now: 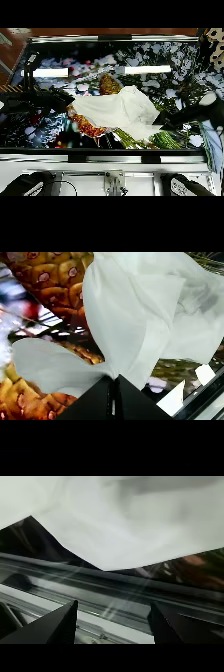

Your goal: Fold the shirts.

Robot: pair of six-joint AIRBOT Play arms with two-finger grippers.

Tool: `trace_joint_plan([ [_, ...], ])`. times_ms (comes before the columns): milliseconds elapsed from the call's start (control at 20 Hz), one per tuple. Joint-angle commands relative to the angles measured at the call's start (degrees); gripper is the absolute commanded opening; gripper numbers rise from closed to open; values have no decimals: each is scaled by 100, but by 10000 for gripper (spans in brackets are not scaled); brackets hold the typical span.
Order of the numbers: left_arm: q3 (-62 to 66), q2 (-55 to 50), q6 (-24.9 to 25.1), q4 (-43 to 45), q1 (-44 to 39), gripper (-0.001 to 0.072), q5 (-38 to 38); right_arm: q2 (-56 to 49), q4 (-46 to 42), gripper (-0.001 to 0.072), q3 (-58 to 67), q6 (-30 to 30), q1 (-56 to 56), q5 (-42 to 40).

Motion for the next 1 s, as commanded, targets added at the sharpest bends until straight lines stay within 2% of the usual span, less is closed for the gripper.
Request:
trace_joint_plan([
  [0,7,-17,0,22,-2,32,4,431,984,598,-1899,-151,-17,-1351],
  [400,9,-17,0,37,-2,31,79,426,1364,597,-2208,-223,-17,-2535],
  [600,9,-17,0,39,-2,31,76,247,1862,594,-2201,-225,654,-3342],
  [650,9,-17,0,44,0,32,76,146,2068,514,-2188,-232,822,-3442],
  [700,11,-17,0,70,4,31,79,90,2214,203,-2164,-225,914,-3436],
  [750,17,-17,-2,66,48,32,85,94,2367,77,-2114,-229,918,-3318],
  [900,376,-17,-83,63,437,31,151,391,2465,70,-1521,-728,909,-2400],
  [950,636,-17,-328,61,636,32,232,634,2426,70,-1141,-929,909,-1969],
])
